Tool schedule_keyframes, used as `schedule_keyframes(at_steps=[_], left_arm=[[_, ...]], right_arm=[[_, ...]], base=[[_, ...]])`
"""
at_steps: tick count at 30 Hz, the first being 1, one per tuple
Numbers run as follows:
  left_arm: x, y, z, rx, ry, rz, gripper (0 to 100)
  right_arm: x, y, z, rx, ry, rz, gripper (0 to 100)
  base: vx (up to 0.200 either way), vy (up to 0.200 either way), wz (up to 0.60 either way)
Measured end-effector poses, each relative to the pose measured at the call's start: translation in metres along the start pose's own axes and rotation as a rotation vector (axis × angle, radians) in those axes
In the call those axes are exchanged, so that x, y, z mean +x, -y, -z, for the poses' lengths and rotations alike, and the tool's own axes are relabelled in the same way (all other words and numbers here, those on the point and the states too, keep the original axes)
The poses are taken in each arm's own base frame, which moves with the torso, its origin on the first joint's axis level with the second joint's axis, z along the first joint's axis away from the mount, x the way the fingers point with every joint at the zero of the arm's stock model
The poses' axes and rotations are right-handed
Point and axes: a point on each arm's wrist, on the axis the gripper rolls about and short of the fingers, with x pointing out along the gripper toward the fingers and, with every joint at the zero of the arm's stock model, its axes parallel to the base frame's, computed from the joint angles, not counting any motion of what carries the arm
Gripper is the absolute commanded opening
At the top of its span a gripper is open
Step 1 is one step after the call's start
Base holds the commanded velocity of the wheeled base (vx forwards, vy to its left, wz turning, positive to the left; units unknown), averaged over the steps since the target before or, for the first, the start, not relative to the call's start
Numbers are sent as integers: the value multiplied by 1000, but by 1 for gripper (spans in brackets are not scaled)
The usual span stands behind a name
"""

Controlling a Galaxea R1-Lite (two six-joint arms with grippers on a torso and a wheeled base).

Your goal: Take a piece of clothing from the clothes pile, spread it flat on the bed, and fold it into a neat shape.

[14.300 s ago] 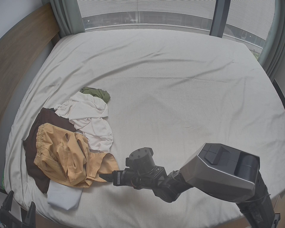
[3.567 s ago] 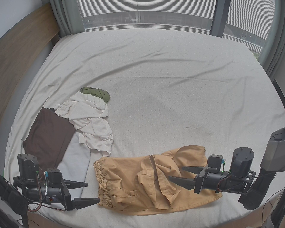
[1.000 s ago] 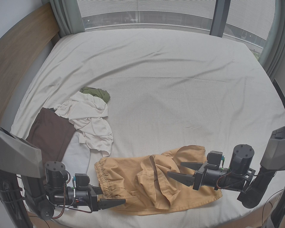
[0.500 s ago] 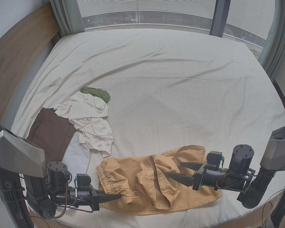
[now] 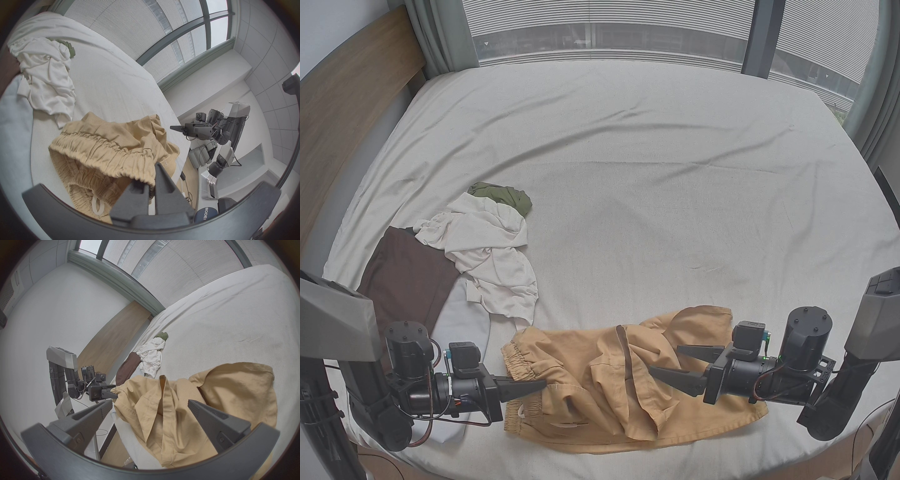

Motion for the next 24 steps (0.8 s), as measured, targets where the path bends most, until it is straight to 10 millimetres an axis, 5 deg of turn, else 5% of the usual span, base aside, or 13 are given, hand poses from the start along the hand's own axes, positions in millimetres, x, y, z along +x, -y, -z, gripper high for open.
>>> schedule_keyframes(at_steps=[10,24], left_arm=[[-4,3,-3,19,14,0,0],[-5,4,-1,20,6,-4,0]], right_arm=[[16,-9,8,-1,-31,-48,100],[58,4,29,-5,-61,-27,100]], base=[[0,0,0],[0,0,0]])
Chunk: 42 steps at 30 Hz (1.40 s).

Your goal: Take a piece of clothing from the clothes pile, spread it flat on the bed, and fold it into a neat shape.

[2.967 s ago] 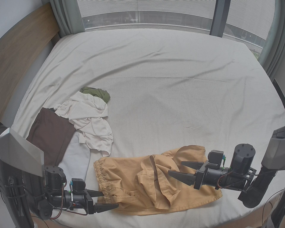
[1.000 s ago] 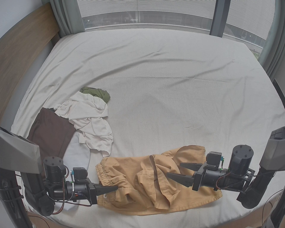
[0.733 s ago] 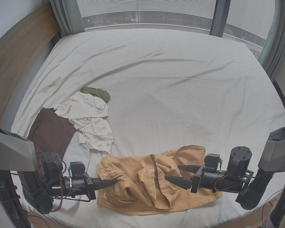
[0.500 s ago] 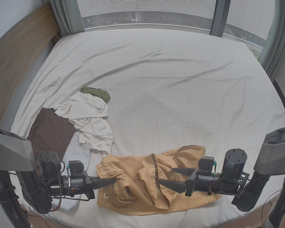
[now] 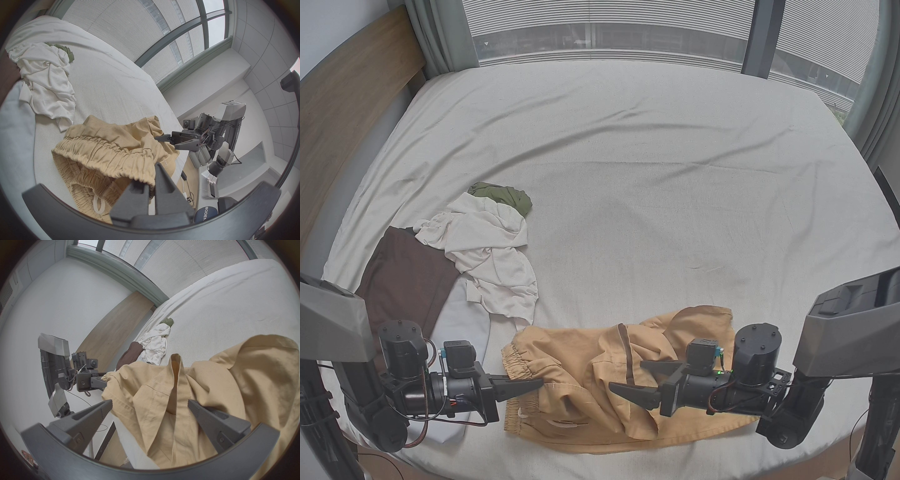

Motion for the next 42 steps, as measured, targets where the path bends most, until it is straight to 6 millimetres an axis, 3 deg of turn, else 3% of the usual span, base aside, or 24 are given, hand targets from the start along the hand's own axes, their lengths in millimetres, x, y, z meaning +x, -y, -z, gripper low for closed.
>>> schedule_keyframes(at_steps=[13,14,31,42], left_arm=[[1,0,2,27,-7,2,0],[1,0,2,26,-8,1,0],[5,-6,6,9,-24,-3,0],[5,-22,-9,30,43,-38,0]], right_arm=[[24,-4,2,28,15,-42,100],[24,-5,2,28,16,-45,0],[19,-6,-2,44,24,-43,0],[-24,10,-16,72,46,30,0]], base=[[0,0,0],[0,0,0],[0,0,0],[0,0,0]])
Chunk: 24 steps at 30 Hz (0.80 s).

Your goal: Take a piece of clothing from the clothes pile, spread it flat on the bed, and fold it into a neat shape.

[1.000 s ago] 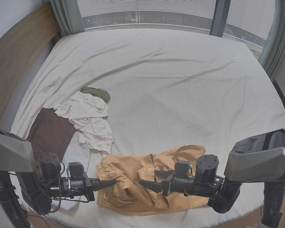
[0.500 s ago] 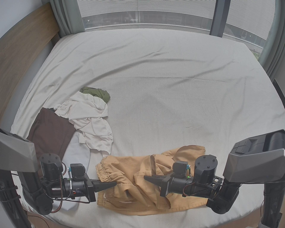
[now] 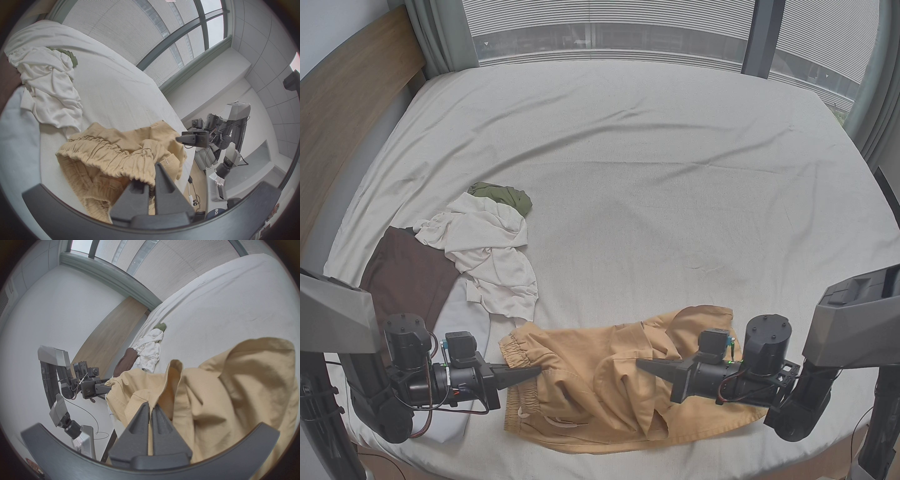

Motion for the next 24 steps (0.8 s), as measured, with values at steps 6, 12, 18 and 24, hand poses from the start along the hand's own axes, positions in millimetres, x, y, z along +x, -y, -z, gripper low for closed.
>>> schedule_keyframes(at_steps=[6,12,18,24], left_arm=[[-2,-4,-3,1,15,-13,0],[-4,-7,-4,2,24,-24,0],[-4,-7,-5,5,28,-25,0],[-4,-6,-5,9,25,-21,0]], right_arm=[[-20,2,-6,13,-12,-25,0],[-29,1,-2,25,-50,-55,0],[-32,3,-1,33,-70,-79,0],[-27,7,1,30,-80,-89,100]], base=[[0,0,0],[0,0,0],[0,0,0],[0,0,0]])
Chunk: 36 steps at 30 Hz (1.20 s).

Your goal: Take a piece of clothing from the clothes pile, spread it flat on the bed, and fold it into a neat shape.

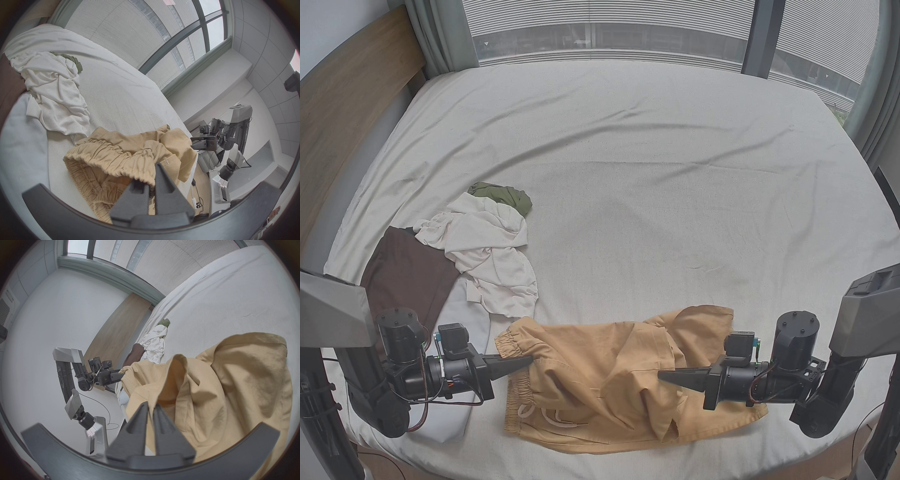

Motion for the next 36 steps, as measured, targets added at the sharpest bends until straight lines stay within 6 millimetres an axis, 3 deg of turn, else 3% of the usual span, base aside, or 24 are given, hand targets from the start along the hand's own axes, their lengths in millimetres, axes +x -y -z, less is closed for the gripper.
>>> schedule_keyframes(at_steps=[17,36], left_arm=[[1,3,1,2,-7,8,0],[2,4,2,5,-11,15,0]], right_arm=[[35,7,-6,-46,27,-40,100],[59,-6,-11,-97,51,-102,100]], base=[[0,0,0],[0,0,0]])
